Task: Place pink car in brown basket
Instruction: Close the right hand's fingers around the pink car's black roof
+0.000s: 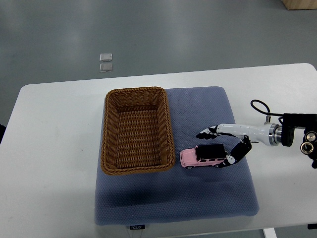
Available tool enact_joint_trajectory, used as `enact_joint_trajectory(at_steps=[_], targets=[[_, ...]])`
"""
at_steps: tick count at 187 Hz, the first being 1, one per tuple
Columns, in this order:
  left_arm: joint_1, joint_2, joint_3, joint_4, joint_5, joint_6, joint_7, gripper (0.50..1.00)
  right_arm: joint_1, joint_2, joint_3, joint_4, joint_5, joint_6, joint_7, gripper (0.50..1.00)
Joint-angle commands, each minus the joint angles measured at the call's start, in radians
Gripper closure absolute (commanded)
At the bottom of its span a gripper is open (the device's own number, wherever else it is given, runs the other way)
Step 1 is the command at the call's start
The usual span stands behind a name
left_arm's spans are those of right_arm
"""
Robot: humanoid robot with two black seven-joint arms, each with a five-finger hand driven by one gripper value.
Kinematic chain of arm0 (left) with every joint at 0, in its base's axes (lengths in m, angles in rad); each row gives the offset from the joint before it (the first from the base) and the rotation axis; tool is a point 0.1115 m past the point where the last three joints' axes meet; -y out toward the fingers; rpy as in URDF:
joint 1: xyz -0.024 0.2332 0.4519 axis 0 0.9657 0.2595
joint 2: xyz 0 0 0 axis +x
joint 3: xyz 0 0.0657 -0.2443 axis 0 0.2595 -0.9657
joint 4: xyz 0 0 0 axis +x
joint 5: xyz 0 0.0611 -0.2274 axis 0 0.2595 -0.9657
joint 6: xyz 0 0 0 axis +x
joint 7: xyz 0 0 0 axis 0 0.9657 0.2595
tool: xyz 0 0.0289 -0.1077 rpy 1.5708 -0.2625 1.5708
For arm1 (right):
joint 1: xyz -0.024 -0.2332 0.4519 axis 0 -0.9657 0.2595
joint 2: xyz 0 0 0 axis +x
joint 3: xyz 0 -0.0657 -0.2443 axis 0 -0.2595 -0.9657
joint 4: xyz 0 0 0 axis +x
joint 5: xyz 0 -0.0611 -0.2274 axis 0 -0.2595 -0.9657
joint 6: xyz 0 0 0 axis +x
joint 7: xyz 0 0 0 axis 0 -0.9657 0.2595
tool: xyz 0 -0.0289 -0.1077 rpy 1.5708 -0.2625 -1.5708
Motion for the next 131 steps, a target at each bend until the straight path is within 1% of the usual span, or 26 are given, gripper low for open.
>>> enact_joint_trajectory(at_steps=[1,34,50,56,61,62,63,64,65,66,67,68,69,70,71,72,73,74,75,76,77,86,91,94,96,131], targets=[[0.000,0.000,0.000,0.000,0.000,0.000,0.000,0.500,-0.013,0.011,-0.001,-0.011,-0.017,-0.019,0.001,0.597],[0.000,0.000,0.000,-0.001,0.002,0.000,0.000,0.500,-0.033,0.040,-0.001,-0.037,-0.027,-0.050,0.004,0.613],[0.000,0.000,0.000,-0.001,0.000,0.000,0.000,0.500,-0.041,0.045,-0.001,-0.039,-0.033,-0.050,0.006,0.658],[0.000,0.000,0.000,0.000,0.000,0.000,0.000,0.500,-0.046,0.046,-0.001,-0.039,-0.037,-0.050,0.006,0.687],[0.000,0.000,0.000,0.000,0.000,0.000,0.000,0.500,-0.049,0.046,-0.001,-0.039,-0.040,-0.051,0.006,0.730],[0.000,0.000,0.000,0.000,0.000,0.000,0.000,0.500,-0.049,0.046,-0.001,-0.039,-0.040,-0.051,0.006,0.730],[0.000,0.000,0.000,0.000,0.000,0.000,0.000,0.500,-0.049,0.048,-0.001,-0.039,-0.042,-0.051,0.008,0.746],[0.000,0.000,0.000,0.000,0.000,0.000,0.000,0.500,-0.049,0.048,-0.001,-0.039,-0.042,-0.051,0.008,0.746],[0.000,0.000,0.000,0.000,0.000,0.000,0.000,0.500,-0.049,0.048,-0.001,-0.040,-0.043,-0.051,0.008,0.762],[0.000,0.000,0.000,0.000,0.000,0.000,0.000,0.500,-0.049,0.048,-0.001,-0.040,-0.043,-0.051,0.008,0.762],[0.000,0.000,0.000,0.000,0.000,0.000,0.000,0.500,-0.050,0.049,-0.001,-0.040,-0.045,-0.051,0.008,0.785],[0.000,0.000,0.000,0.000,0.000,0.000,0.000,0.500,-0.050,0.049,-0.001,-0.040,-0.045,-0.051,0.008,0.785],[0.000,0.000,0.000,0.000,0.000,0.000,0.000,0.500,-0.050,0.049,-0.003,-0.039,-0.047,-0.053,0.008,0.811],[0.000,0.000,0.000,0.000,0.000,0.000,0.000,0.500,-0.050,0.049,-0.003,-0.039,-0.047,-0.053,0.008,0.812],[0.000,0.000,0.000,0.000,0.002,0.000,0.000,0.500,-0.050,0.049,-0.003,-0.039,-0.048,-0.053,0.008,0.836],[0.000,0.000,0.000,0.000,0.002,0.000,0.000,0.500,-0.050,0.049,-0.003,-0.039,-0.048,-0.053,0.008,0.836],[0.000,0.000,0.000,0.000,0.000,0.000,0.000,0.500,-0.050,0.049,-0.003,-0.040,-0.051,-0.053,0.008,0.856],[0.000,0.000,0.000,0.000,0.000,0.000,0.000,0.500,-0.050,0.049,-0.003,-0.040,-0.051,-0.053,0.008,0.857],[0.000,0.000,0.000,0.000,0.000,0.000,0.000,0.500,-0.050,0.049,-0.003,-0.040,-0.053,-0.053,0.008,0.875],[0.000,0.000,0.000,0.000,0.000,0.000,0.000,0.500,-0.050,0.049,-0.003,-0.040,-0.053,-0.053,0.008,0.875],[0.000,0.000,0.000,0.000,0.000,0.000,0.000,0.500,-0.050,0.049,-0.003,-0.040,-0.056,-0.055,0.009,0.891],[0.000,0.000,0.000,0.000,0.000,0.000,0.000,0.500,-0.052,0.049,-0.003,-0.042,-0.063,-0.061,0.014,0.930],[0.000,0.000,-0.002,0.000,0.000,0.000,0.000,0.500,-0.052,0.049,-0.003,-0.045,-0.065,-0.065,0.024,0.967],[0.000,0.000,-0.002,0.000,0.000,0.000,0.000,0.500,-0.052,0.049,-0.003,-0.046,-0.066,-0.067,0.029,0.975],[0.000,0.000,-0.002,0.000,0.000,0.000,0.000,0.500,-0.050,0.049,-0.004,-0.046,-0.066,-0.071,0.035,0.995],[0.000,0.000,-0.002,0.000,0.000,0.000,0.000,0.500,-0.032,0.020,0.006,-0.048,-0.062,-0.082,0.046,1.000]])
